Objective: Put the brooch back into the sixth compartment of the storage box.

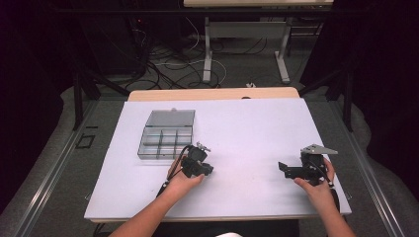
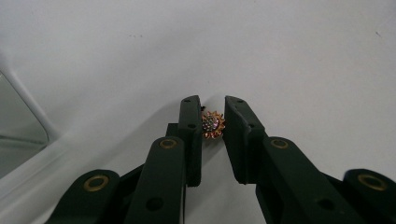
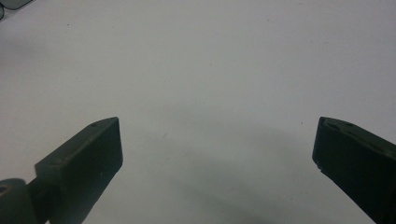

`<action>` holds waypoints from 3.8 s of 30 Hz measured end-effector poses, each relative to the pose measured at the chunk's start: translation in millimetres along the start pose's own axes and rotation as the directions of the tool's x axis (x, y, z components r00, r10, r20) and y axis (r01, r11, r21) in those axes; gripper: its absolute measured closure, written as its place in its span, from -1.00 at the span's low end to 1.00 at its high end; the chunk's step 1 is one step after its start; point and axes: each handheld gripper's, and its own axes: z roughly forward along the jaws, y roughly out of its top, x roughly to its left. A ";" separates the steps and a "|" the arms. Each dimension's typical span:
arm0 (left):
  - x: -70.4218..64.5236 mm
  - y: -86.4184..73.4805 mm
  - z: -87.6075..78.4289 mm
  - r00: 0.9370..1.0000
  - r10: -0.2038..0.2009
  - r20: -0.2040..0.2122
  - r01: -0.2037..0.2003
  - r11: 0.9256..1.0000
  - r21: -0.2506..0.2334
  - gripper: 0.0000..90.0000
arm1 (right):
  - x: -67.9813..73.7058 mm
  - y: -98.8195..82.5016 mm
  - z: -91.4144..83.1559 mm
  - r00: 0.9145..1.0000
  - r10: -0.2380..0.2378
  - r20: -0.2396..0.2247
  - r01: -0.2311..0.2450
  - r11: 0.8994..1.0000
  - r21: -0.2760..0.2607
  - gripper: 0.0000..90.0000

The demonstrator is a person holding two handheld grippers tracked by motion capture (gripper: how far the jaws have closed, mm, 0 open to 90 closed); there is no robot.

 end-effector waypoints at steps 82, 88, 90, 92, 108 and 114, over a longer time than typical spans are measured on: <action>38.2 0.9 -73.0 0.987 -0.159 0.037 0.163 0.965 -0.207 0.74 | -2.0 0.5 -0.7 0.999 0.026 0.019 -0.026 1.000 0.004 -1.00; 43.3 -0.3 -77.9 0.983 -0.182 0.037 0.185 0.957 -0.224 0.74 | -2.1 0.7 -0.7 1.000 0.028 0.012 -0.028 1.000 0.003 -1.00; 45.8 -0.9 -80.3 0.983 -0.183 0.033 0.186 0.956 -0.225 0.74 | -2.1 0.6 -0.9 1.000 0.026 0.008 -0.026 1.000 0.004 -1.00; 48.3 -1.7 -82.6 0.981 -0.192 0.030 0.194 0.953 -0.232 0.74 | -1.5 0.5 -0.9 1.000 0.028 0.008 -0.028 1.000 0.007 -1.00; 68.3 -7.6 -89.7 0.970 -0.242 0.024 0.240 0.939 -0.244 0.74 | -2.0 -0.2 -0.2 1.000 0.022 0.011 -0.022 1.000 0.012 -1.00; 73.5 -8.1 -87.1 0.966 -0.260 0.017 0.256 0.935 -0.246 0.74 | -1.2 -0.1 0.2 1.000 0.021 0.006 -0.021 1.000 0.012 -1.00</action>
